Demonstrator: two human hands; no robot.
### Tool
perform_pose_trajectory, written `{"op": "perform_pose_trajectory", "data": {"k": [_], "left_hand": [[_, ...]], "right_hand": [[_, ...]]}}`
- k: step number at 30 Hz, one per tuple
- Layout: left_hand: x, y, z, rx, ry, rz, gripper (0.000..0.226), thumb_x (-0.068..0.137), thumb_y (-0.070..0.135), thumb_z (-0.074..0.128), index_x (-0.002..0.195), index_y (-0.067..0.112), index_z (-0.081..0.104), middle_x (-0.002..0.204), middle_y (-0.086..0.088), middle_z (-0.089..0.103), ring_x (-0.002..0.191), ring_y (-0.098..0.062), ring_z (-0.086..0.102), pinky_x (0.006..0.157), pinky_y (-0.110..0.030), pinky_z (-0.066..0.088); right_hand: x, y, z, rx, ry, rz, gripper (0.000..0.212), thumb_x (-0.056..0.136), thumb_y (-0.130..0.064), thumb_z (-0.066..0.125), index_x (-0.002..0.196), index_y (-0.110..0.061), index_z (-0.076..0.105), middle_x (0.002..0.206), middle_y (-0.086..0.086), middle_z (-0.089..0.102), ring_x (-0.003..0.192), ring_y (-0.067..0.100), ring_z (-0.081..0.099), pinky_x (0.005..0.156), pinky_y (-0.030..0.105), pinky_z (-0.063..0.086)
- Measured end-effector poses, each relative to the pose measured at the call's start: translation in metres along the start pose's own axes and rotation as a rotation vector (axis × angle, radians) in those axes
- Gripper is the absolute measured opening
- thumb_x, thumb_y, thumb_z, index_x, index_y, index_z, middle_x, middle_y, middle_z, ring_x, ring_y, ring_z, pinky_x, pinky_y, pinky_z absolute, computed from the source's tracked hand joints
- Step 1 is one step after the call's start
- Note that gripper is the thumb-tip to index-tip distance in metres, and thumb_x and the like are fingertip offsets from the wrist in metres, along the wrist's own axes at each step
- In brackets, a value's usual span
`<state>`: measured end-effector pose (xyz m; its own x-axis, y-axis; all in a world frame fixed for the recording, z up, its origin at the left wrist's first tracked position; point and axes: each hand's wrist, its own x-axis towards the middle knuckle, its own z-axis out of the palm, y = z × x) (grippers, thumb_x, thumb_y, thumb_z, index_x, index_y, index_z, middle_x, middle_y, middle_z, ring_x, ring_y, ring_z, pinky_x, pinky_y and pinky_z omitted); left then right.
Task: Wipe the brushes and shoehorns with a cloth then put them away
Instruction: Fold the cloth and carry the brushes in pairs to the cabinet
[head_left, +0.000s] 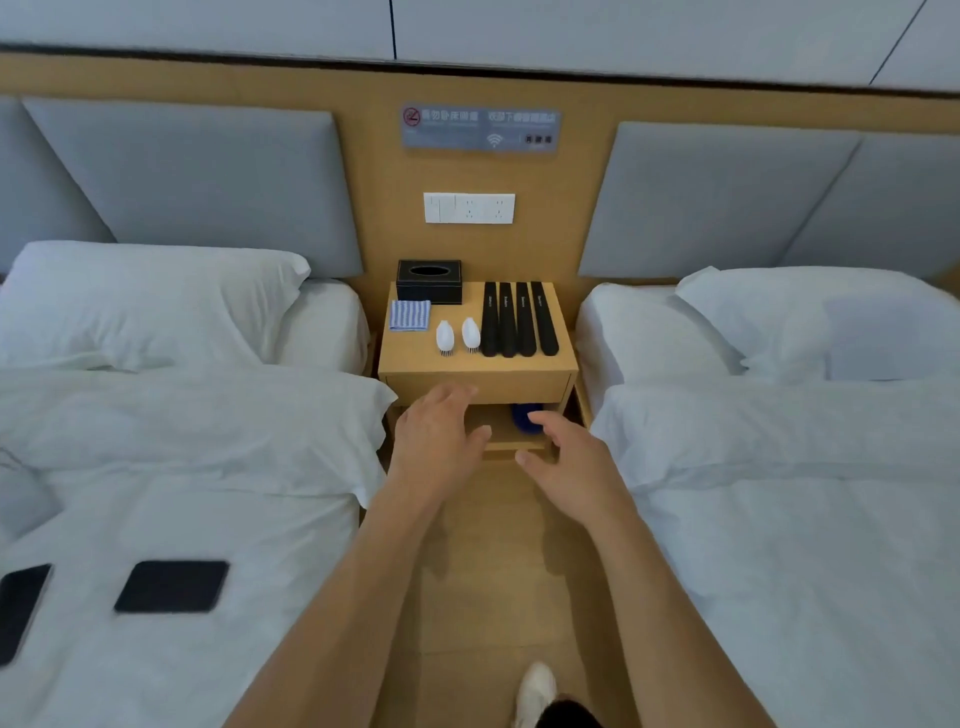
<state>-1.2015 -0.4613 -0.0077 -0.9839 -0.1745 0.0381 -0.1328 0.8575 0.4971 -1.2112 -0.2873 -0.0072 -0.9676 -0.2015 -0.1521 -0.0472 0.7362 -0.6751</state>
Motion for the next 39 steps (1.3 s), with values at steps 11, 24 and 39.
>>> {"op": "perform_pose_trajectory", "data": {"k": [11, 24, 39], "left_hand": [[0.187, -0.047, 0.022, 0.070, -0.017, -0.176, 0.056, 0.093, 0.041, 0.061, 0.144, 0.032, 0.040, 0.152, 0.004, 0.040, 0.135, -0.022, 0.044, 0.109, -0.044, 0.039], [0.401, -0.080, 0.067, 0.167, -0.139, -0.283, 0.055, 0.091, 0.040, 0.063, 0.141, 0.028, 0.043, 0.140, -0.002, 0.051, 0.121, -0.023, 0.055, 0.092, -0.035, 0.051], [0.548, -0.174, 0.178, -0.272, -0.502, -0.621, 0.055, 0.092, 0.025, 0.061, 0.143, 0.016, 0.043, 0.144, -0.011, 0.048, 0.128, -0.029, 0.049, 0.100, -0.034, 0.044]], "right_hand": [[0.223, -0.010, 0.023, -0.025, -0.113, -0.004, 0.056, 0.094, -0.036, 0.065, 0.146, -0.032, 0.042, 0.147, -0.003, 0.051, 0.134, 0.018, 0.048, 0.104, 0.036, 0.046], [0.457, -0.007, 0.041, -0.105, -0.380, 0.097, 0.051, 0.093, -0.030, 0.066, 0.141, -0.024, 0.050, 0.138, 0.004, 0.057, 0.122, 0.021, 0.056, 0.087, 0.027, 0.045], [0.603, 0.037, 0.119, 0.048, -0.506, 0.535, 0.055, 0.092, -0.035, 0.065, 0.141, -0.018, 0.048, 0.128, 0.002, 0.056, 0.111, 0.022, 0.058, 0.097, 0.038, 0.050]]}}
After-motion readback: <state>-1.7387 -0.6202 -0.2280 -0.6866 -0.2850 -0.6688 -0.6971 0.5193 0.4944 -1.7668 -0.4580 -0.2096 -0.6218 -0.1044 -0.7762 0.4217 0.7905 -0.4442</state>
